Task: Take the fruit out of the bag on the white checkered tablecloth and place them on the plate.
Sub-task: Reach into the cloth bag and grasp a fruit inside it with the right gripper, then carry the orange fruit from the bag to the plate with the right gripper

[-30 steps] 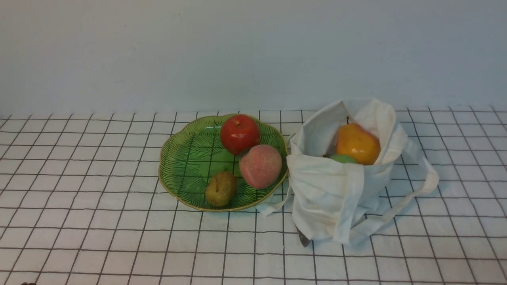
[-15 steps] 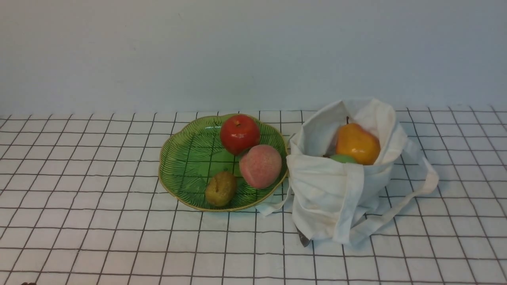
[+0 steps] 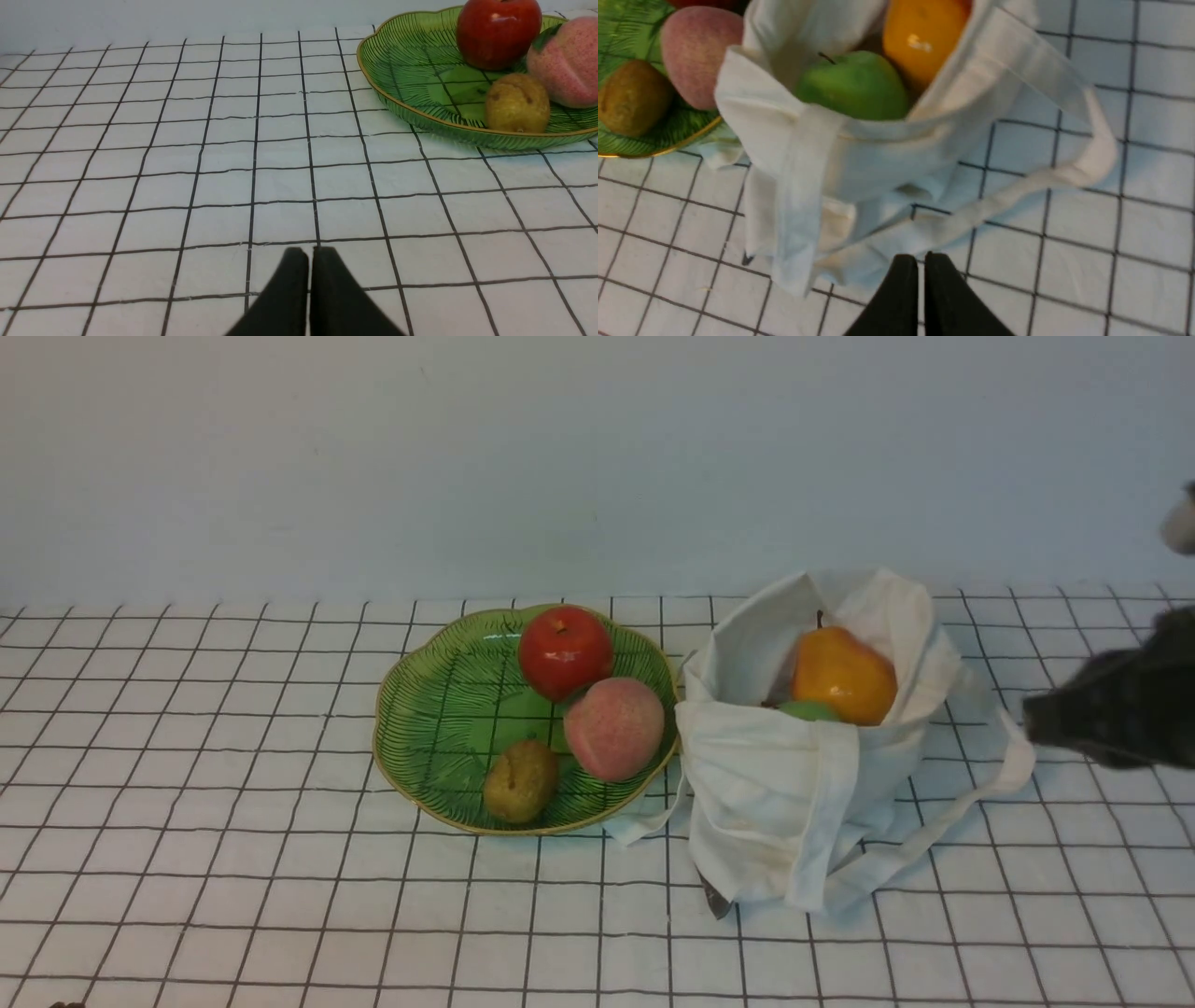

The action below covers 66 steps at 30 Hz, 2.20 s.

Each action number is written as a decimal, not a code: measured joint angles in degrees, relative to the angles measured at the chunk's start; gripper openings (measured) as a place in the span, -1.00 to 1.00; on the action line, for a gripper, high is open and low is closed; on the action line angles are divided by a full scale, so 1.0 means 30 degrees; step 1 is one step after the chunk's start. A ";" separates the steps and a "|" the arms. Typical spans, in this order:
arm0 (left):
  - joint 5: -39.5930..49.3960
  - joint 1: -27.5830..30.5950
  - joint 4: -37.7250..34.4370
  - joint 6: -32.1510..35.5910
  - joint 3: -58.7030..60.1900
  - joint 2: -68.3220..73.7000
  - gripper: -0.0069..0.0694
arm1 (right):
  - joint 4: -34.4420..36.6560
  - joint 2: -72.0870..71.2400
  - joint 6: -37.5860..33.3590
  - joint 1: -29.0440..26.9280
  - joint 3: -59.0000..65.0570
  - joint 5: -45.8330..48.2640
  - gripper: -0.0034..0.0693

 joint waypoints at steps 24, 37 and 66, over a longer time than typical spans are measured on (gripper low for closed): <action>0.0000 0.0000 0.0000 0.0000 0.0000 0.0000 -0.84 | -0.6289 1.4310 0.3796 0.1417 -0.9536 -0.2228 0.99; 0.0000 0.0000 0.0000 0.0000 0.0000 0.0000 -0.84 | -0.6802 1.5494 0.4484 0.1500 -0.9919 -0.3340 0.92; 0.0000 0.0000 0.0000 0.0000 0.0000 0.0000 -0.84 | -0.5317 1.2197 0.3638 0.1500 -1.2138 0.1661 0.80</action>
